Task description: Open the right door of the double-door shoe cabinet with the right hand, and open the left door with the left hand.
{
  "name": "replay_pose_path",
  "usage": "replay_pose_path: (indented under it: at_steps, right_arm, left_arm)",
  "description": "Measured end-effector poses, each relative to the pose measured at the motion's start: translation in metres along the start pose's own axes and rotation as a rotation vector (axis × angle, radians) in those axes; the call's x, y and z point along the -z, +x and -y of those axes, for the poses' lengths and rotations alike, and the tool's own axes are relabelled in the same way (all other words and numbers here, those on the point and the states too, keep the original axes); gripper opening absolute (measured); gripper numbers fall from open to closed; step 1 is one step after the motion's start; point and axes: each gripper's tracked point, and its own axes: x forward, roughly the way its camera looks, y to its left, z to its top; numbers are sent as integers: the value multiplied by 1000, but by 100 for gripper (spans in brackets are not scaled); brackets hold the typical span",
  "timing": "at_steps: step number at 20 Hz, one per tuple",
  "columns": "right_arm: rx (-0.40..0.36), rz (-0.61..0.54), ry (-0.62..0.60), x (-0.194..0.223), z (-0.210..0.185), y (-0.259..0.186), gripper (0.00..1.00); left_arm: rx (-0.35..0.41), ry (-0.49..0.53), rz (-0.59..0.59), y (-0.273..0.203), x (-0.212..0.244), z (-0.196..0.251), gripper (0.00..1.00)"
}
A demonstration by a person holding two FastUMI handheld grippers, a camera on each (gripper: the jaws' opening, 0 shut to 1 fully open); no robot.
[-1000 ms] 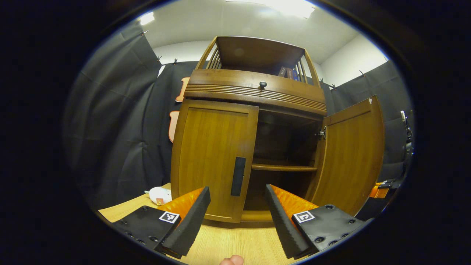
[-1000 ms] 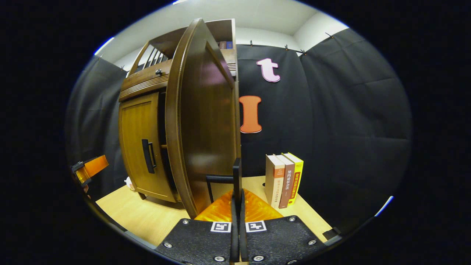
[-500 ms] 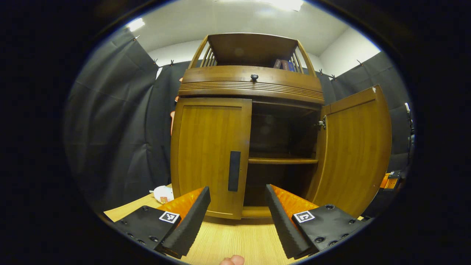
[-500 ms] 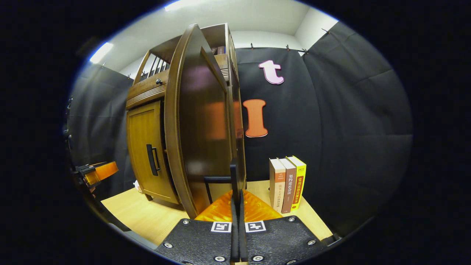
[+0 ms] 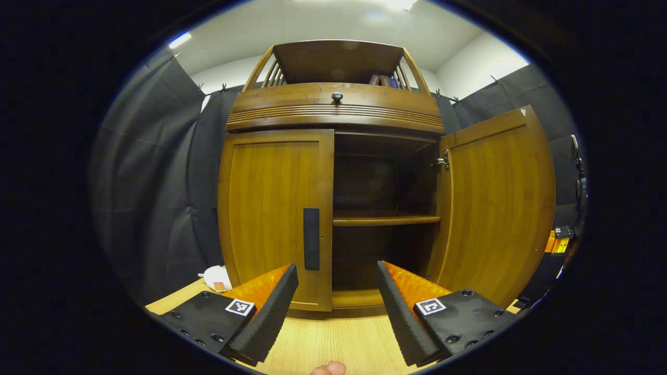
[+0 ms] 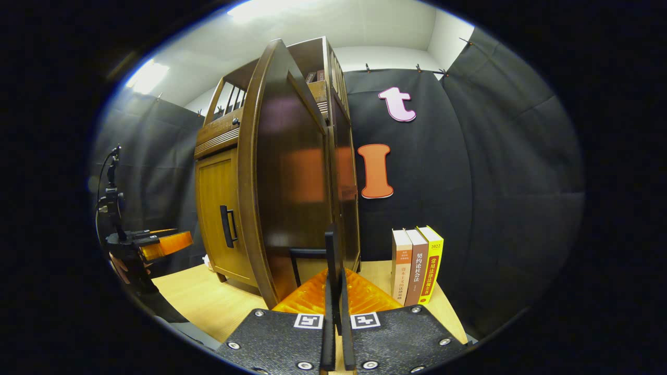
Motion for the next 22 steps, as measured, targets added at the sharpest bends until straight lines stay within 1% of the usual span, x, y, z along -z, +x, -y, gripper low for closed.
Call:
replay_pose_path:
  at_steps: [1, 2, 3, 4, 5, 7, 8, 9, 11, 14, 15, 17, 18, 19, 20, 21, 22]
  right_arm:
    - [1, -7, 0, 2, 1, -3, 12]
    - [11, -21, -9, 6, 4, -9, 12]
    - [20, -33, -15, 12, 8, -15, 17]
    - [23, -44, -12, 16, 9, -25, 16]
    - [26, -50, -2, 18, 10, -32, 23]
    - [52, -44, 11, 15, 13, -45, 29]
    - [72, -34, 4, 11, 17, -51, 30]
    - [89, -16, -1, 6, 19, -55, 37]
    - [103, 18, 12, -3, 17, -59, 57]
    - [144, 36, 13, -7, 23, -63, 87]
    - [160, 40, 7, -8, 26, -64, 87]
    - [184, 40, -5, -9, 29, -66, 92]
    - [195, 39, -8, -9, 32, -66, 99]
    - [202, 42, -7, -10, 32, -67, 92]
    - [208, 50, -5, -13, 32, -68, 99]
    - [214, 58, -3, -17, 31, -69, 99]
    - [221, 65, -3, -19, 30, -70, 92]
  left_arm:
    - [-1, 0, 5, 2, 0, 1, 99]
    - [-5, -1, 10, 3, 0, 0, 99]
    - [-11, -4, 12, 3, -1, -1, 99]
    - [-17, -7, 15, 4, -1, -3, 97]
    - [-22, -8, 17, 5, -1, -4, 97]
    - [-34, -2, 18, 7, -1, -9, 97]
    - [-41, -1, 19, 9, -1, -13, 99]
    - [-48, -7, 20, 12, -1, -16, 99]
    - [-54, -20, 17, 19, -1, -21, 99]
    - [-70, -3, 31, 42, -5, -33, 99]
    - [-79, 5, 38, 52, -7, -40, 99]
    - [-52, 2, 38, 74, -9, -41, 99]
    - [-38, 4, 41, 85, -10, -41, 99]
    - [-40, 15, 38, 97, -11, -45, 99]
    - [-44, 27, 47, 108, -13, -48, 99]
    - [-50, 41, 55, 120, -16, -51, 99]
    - [-49, 56, 49, 131, -12, -53, 99]
